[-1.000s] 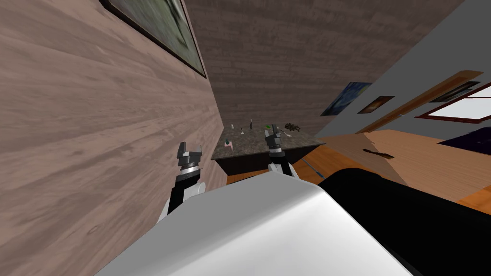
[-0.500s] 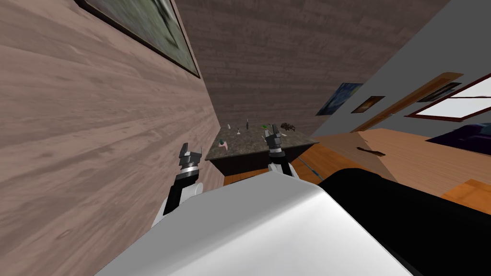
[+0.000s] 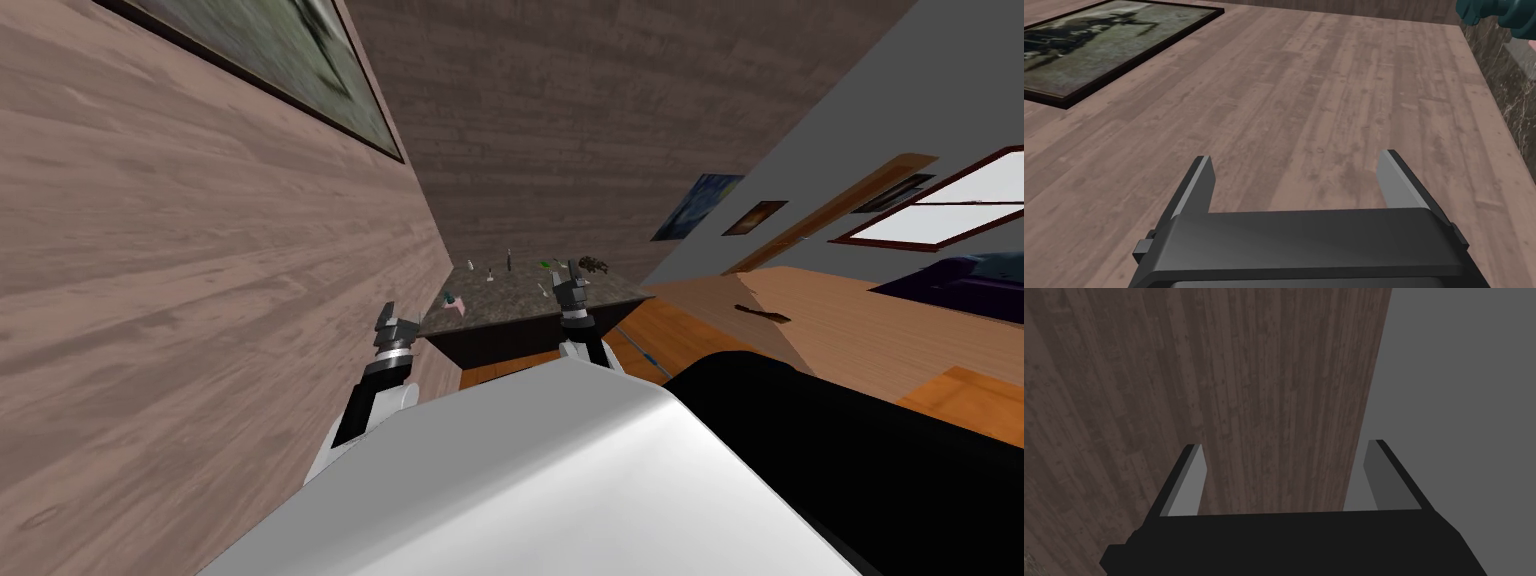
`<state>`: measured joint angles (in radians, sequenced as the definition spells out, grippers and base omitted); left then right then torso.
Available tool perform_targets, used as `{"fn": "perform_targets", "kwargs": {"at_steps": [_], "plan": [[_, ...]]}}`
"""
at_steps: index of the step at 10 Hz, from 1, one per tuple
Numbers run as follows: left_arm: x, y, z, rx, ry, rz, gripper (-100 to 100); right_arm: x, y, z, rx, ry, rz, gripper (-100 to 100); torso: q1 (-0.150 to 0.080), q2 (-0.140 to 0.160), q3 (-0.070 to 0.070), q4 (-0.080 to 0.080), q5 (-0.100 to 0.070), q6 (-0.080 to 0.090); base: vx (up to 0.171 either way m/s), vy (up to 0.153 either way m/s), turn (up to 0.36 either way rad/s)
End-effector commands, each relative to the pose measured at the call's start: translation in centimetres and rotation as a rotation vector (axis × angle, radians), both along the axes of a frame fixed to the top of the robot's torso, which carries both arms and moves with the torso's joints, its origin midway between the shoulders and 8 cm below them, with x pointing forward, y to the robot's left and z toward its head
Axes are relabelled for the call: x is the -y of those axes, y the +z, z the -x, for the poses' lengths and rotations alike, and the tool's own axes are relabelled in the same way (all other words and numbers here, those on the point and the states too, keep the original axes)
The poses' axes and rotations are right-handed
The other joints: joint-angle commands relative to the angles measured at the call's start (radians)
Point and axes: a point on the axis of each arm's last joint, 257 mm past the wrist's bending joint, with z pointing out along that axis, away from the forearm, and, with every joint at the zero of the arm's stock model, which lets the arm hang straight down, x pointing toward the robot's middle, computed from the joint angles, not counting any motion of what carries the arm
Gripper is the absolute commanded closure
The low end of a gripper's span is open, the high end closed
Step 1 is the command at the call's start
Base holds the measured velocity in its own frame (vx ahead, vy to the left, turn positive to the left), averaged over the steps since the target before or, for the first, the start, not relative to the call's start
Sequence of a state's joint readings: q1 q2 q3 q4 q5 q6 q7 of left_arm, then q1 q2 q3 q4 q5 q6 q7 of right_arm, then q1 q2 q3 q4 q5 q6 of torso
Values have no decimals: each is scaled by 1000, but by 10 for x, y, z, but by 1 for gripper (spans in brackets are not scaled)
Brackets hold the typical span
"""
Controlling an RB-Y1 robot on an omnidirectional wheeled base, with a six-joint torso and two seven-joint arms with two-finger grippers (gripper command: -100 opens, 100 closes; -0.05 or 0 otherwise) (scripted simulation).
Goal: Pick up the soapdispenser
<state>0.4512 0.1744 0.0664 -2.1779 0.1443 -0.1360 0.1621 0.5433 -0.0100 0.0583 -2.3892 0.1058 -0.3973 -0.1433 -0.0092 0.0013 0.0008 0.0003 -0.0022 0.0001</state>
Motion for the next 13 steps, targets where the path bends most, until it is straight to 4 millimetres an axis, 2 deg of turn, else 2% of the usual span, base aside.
{"fn": "perform_targets", "kwargs": {"at_steps": [1,9,13], "plan": [[-4,-5,-3,-24,4,4,-100,0,0,0,0,0,0,0,0,0,0,0,0,0,-11,-87,-6],[-23,-46,-12,-203,43,38,-100,0,0,0,0,0,0,0,4,-3,-2,-1,1,0,15,-90,-23],[-28,-59,-16,-279,60,51,-100,0,0,0,0,0,0,0,8,-4,-2,-1,2,0,46,-43,-2]]}}
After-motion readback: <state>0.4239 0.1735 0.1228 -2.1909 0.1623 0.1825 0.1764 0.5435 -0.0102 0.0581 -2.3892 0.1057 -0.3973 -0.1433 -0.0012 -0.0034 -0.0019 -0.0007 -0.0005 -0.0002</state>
